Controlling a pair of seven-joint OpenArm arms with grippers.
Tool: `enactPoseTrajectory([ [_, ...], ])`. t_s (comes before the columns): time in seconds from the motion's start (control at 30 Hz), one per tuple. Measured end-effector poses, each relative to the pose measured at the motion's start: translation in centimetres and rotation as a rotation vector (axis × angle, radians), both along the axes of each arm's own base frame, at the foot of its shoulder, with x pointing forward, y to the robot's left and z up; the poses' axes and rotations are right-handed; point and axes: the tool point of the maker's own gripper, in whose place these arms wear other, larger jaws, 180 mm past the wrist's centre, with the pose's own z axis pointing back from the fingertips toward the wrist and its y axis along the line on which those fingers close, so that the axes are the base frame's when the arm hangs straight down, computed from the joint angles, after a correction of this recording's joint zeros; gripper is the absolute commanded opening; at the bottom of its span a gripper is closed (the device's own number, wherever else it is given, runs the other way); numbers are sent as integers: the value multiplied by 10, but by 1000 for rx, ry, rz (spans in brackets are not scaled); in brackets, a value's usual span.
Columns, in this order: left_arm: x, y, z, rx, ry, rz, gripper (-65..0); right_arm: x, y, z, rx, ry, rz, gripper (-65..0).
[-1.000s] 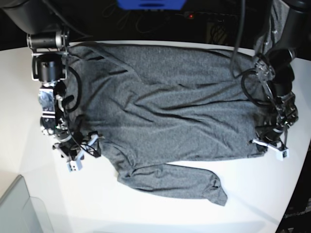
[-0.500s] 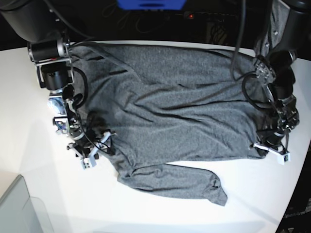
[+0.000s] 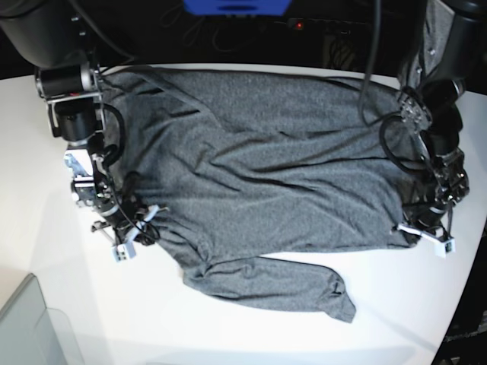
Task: Layout the t-shirt on the table in an organized manner, then fold the t-shirt properly
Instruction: 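Lift the grey shirt's side edges with both grippers and fold toward the collar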
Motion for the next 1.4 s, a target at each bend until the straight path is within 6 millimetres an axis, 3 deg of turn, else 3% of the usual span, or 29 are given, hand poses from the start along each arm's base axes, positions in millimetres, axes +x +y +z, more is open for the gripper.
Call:
enactPoseTrajectory([
  [0.17, 10, 11, 39, 71, -42, -11, -649, -14, -11, 28, 13, -103, -35, -650],
  [0.3, 11, 17, 69, 108, -83, 22, -649, -3, 0, 69, 16, -209, -16, -650],
  [0.5, 4, 20, 81, 155, -88, 30, -649, -14, 10, 88, -5, -234, 11, -650],
  [0.7, -10, 20, 85, 200, -107, 22, -649, -16, 8, 127, 19, -351, -12, -650],
  [0.87, -19, 25, 81, 220, -89, 37, -649, -37, -5, 111, 10, -307, -31, -650],
  [1.1, -39, 19, 81, 264, -73, 28, -649, -62, -8, 119, 6, -340, -34, -650],
  [1.3, -46, 16, 111, 207, -115, 23, -649, -85, -16, 124, -14, -351, -52, -650],
  [1.4, -64, 17, 116, 211, -91, 21, -649, -98, -14, 134, -14, -380, -50, -650],
])
